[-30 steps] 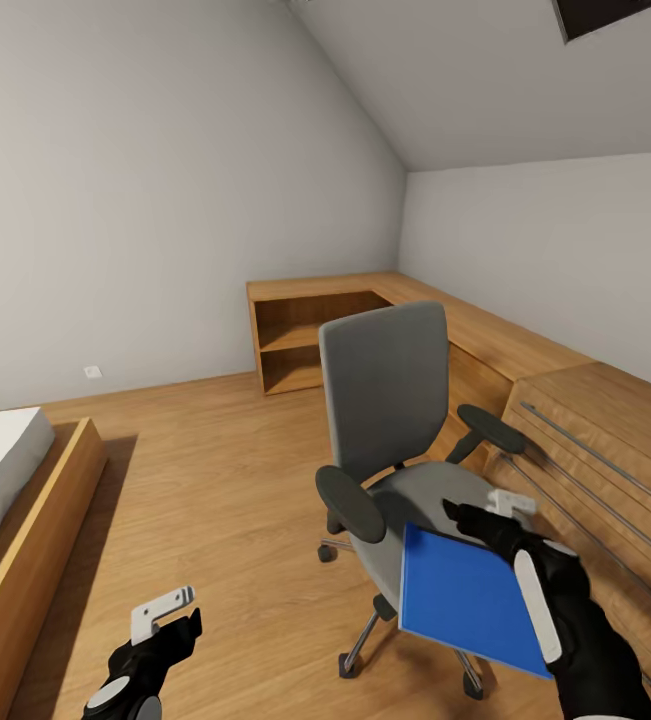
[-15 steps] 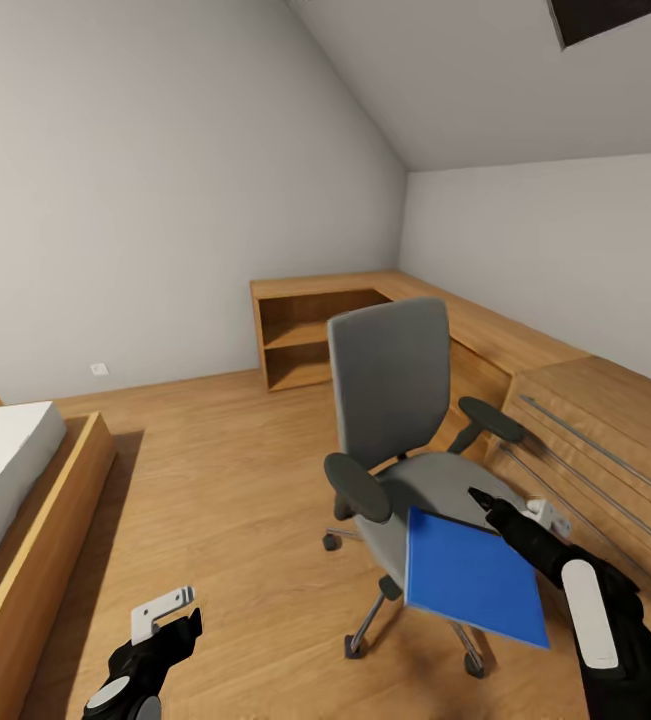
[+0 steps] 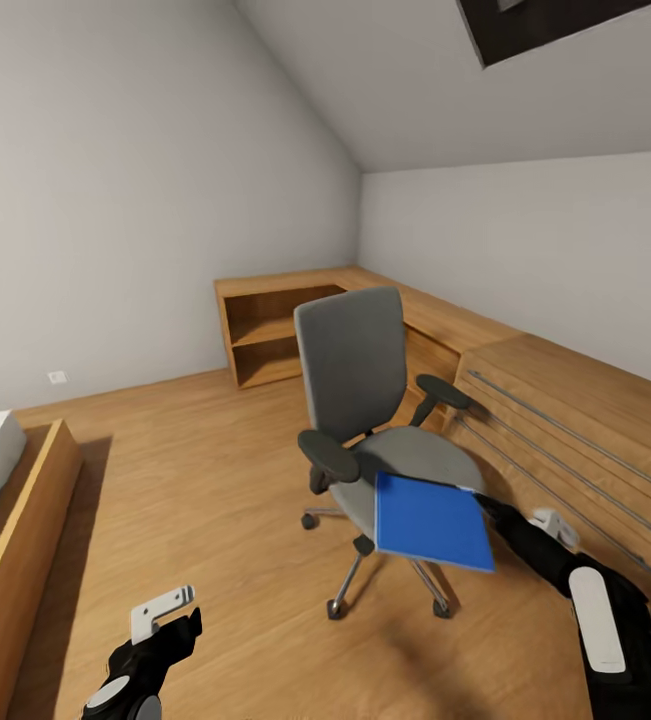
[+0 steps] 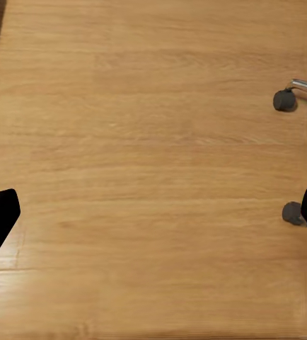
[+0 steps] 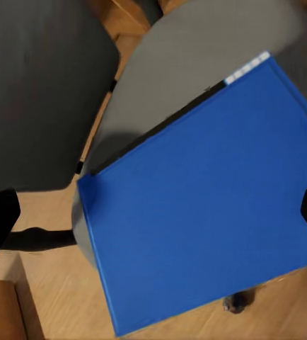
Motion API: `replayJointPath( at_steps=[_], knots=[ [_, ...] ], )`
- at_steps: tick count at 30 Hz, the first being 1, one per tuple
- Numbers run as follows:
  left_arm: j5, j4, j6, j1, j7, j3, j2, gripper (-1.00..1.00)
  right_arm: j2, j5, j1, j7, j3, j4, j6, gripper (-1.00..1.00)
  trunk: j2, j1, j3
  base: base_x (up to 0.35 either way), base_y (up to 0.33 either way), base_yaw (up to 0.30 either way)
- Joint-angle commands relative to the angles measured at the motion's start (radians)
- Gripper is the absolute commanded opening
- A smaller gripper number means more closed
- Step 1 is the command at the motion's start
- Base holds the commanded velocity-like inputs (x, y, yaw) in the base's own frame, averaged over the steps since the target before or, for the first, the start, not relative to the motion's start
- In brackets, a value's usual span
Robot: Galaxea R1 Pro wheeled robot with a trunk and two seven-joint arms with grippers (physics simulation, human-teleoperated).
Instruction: In the bedroom, organize the workspace by keeping the computer under the desk, ensuring the monitor is on the desk, placing the keyboard on the desk next to the monitor, placing the mouse on the desk next to the keyboard, moving the folder from the swivel chair onto the desk next to the mouse, stacking the notebook on top of the folder with the pen on top of the notebook, and positioning the swivel chair next to the desk.
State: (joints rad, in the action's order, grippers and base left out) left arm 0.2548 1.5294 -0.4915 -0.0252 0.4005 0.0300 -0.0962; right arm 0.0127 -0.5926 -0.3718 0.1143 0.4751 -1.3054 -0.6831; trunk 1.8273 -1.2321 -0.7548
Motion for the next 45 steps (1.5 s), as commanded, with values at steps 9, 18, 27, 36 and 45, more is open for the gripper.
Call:
replayJointPath(
  at_steps=[9,18,27,36,45],
  knots=[
    [0.015,0.059,-0.008,-0.001,0.008,0.001,-0.002,1.0,-0.001,0.001,-0.001,0.005,0.039,-0.002,-0.014,1.0,0.014,-0.007,-0.007,-0.027,0.002,-0.084],
    [0.015,0.064,-0.009,-0.001,0.01,0.001,-0.003,1.0,0.0,0.002,-0.001,0.006,0.088,0.0,-0.009,1.0,0.077,-0.042,-0.036,0.0,0.0,-0.001],
    [0.015,0.064,-0.008,-0.001,0.011,0.001,-0.004,1.0,0.003,-0.001,-0.001,0.024,0.167,0.052,-0.009,1.0,0.14,-0.076,-0.064,0.0,0.0,0.0],
    [0.015,0.064,-0.008,-0.001,0.011,0.001,-0.004,1.0,0.072,-0.081,-0.002,0.095,0.209,0.149,-0.014,1.0,0.203,-0.111,-0.092,0.0,0.0,0.0],
    [0.015,0.064,-0.008,-0.001,0.012,0.001,-0.004,1.0,0.215,-0.323,-0.002,0.107,0.21,0.355,-0.016,1.0,0.266,-0.145,-0.12,0.0,0.0,0.0]
  ],
)
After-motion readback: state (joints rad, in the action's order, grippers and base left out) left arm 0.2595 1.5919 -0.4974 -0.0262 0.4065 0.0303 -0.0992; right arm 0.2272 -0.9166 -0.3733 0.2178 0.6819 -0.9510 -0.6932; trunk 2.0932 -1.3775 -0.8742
